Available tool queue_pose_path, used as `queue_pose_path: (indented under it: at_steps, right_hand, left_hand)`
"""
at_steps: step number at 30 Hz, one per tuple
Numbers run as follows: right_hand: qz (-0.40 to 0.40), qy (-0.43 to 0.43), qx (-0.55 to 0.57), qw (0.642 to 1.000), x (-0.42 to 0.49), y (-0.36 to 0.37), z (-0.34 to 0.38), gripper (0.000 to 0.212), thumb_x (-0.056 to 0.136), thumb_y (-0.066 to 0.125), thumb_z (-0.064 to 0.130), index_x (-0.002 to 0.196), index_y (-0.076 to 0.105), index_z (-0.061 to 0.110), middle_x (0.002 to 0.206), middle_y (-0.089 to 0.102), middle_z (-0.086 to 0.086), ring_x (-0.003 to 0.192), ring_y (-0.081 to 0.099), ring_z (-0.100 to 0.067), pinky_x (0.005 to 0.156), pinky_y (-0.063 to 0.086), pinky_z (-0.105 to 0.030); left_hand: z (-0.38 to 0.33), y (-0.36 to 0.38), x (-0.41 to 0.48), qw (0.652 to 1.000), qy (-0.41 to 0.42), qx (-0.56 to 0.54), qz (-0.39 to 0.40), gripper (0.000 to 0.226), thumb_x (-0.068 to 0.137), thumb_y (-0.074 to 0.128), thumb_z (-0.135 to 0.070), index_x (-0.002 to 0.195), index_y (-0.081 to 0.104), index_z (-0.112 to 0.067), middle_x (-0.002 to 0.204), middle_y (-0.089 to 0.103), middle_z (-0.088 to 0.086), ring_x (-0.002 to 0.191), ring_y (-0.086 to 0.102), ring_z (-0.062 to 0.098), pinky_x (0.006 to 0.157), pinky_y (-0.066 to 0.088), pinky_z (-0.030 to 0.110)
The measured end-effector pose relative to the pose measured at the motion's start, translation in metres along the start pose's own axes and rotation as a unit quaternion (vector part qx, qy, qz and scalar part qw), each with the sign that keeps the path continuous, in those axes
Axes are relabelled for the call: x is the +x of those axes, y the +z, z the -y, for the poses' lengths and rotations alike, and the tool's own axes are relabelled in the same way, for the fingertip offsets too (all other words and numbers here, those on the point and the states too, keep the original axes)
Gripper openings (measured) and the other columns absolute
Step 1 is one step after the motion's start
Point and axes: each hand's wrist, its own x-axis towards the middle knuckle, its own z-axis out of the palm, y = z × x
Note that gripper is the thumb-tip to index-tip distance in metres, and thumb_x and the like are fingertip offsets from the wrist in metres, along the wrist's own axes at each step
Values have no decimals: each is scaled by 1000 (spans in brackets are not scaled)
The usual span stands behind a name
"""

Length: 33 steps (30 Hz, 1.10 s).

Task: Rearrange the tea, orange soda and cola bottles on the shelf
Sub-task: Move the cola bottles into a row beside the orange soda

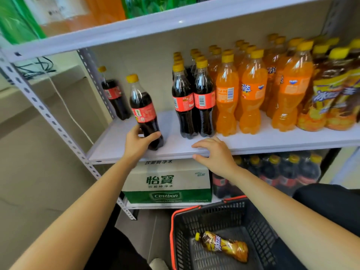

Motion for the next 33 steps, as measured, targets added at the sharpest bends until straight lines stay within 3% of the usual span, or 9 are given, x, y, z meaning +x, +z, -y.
queue_pose_path:
  at_steps: [3,7,13,16,18,21,25,29,33]
  right_hand:
    - [14,35,135,990,-10,-8,11,39,89,79,26,127,69,20,126,69,4,120,59,-12,108,46,-36]
    - [23,61,252,966,-22,-19,26,51,90,77,32,137,60,25,128,67,9,117,62,-5,101,50,-27]
    - [17,60,422,905,-32,-47,31,46,87,78,24,130,61,27,124,73,0,118,67,-17,96,55,-31]
    - [16,82,450,889,-40,-54,23,58,82,79,26,136,59,16,124,72,-12,115,68,-30,93,56,-38]
    - [21,103,465,879,-43,-57,18,61,82,77,29,138,57,18,123,72,-10,114,69,-29,88,58,-36]
    - [36,133,486,863,-46,-60,15,58,84,73,31,138,56,18,123,73,-8,113,70,-23,85,58,-33]
    - [52,154,528,834,-50,-63,12,53,89,65,31,138,58,14,123,71,-8,107,69,-21,91,56,-40]
    - [30,182,546,818,-45,-70,8,43,99,54,28,140,55,13,136,61,-20,116,60,-31,101,46,-51]
    - [20,184,499,847,-40,-73,4,29,99,52,38,118,69,24,115,69,-3,103,63,-19,89,47,-37]
  left_hand:
    - [-15,14,-38,999,16,-30,18,39,75,87,-33,107,67,-24,103,74,-1,80,71,7,77,59,37]
    - [-27,32,-86,997,58,-33,39,48,65,82,-54,103,67,-29,95,74,-15,89,67,9,78,53,25]
    - [-26,57,-131,974,91,26,206,47,70,80,-60,113,66,-45,103,73,-20,95,65,6,88,55,41]
    - [-27,69,-145,969,77,22,232,47,69,79,-64,110,65,-45,99,73,-17,90,64,7,86,55,49]
    - [-29,77,-152,969,66,5,239,52,67,80,-65,109,65,-39,97,73,-10,91,65,16,86,54,53]
    - [-31,85,-159,970,47,-21,239,59,64,84,-58,112,64,-30,101,72,-1,97,66,25,88,54,57]
    - [-32,94,-163,938,-30,-86,333,63,67,82,-52,124,61,-34,114,74,-10,108,69,12,99,55,43]
    - [-35,95,-160,873,-121,-258,395,64,81,66,-26,139,51,-3,129,62,32,112,66,44,99,51,60]
    - [-37,99,-163,899,-103,-230,358,50,83,68,-14,130,55,-6,115,72,20,104,71,32,87,58,42]
